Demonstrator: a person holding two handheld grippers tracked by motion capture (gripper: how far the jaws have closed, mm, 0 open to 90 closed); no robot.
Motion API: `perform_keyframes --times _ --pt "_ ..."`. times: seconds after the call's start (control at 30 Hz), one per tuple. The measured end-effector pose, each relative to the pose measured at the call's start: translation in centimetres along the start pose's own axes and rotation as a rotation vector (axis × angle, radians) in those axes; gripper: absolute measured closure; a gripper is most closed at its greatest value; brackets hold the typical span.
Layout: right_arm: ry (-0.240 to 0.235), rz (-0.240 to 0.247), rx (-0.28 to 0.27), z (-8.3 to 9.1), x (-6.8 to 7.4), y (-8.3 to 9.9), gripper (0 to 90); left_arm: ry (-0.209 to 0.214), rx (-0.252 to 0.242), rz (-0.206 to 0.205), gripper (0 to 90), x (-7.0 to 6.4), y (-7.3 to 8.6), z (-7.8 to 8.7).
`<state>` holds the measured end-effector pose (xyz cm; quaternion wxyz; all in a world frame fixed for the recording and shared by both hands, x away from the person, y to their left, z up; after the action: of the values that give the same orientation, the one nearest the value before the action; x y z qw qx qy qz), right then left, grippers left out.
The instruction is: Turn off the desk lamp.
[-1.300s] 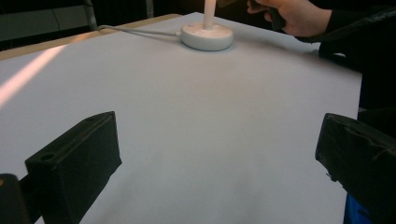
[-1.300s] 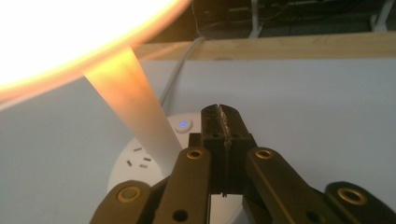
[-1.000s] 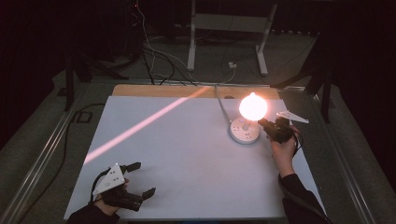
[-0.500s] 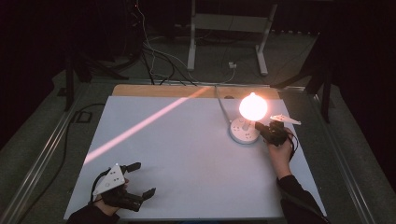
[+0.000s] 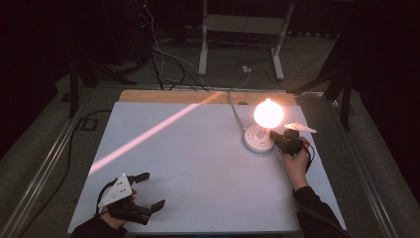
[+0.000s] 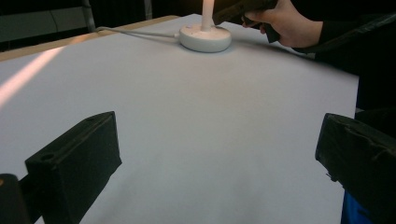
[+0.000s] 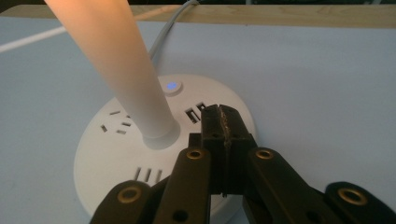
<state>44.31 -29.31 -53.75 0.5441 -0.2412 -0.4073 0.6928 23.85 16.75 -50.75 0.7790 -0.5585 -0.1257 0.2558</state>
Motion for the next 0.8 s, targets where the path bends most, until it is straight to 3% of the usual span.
perform_keyframes --times 0.37,0.5,0.6,0.8 --pt "0.013 0.013 -0.003 -0.3 -0.1 0.2 89.7 0.001 0.005 0.003 0.6 0.0 0.0 -0.1" --pt "0.015 -0.016 -0.003 -0.3 -0.3 0.3 89.7 0.001 0.004 -0.001 0.6 0.0 0.0 0.0" --pt "0.023 0.002 0.005 -0.2 -0.2 0.1 89.6 0.0 0.006 0.003 0.6 0.0 0.1 -0.1" --pt "0.007 -0.023 -0.076 1.7 -0.2 -1.6 89.6 -0.001 0.009 0.002 0.6 0.1 0.1 -0.1"
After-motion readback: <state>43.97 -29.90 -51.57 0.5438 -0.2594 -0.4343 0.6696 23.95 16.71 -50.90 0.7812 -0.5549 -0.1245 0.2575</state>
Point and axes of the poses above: each handheld gripper's, and its own axes: z roughly backward along the jaws, y roughly out of its underside, x roughly to its left, the point moved 5 cm from there along -z, roughly forward along the jaws, and after that the axes turned 3 degrees about y, right-handed, at the moved point
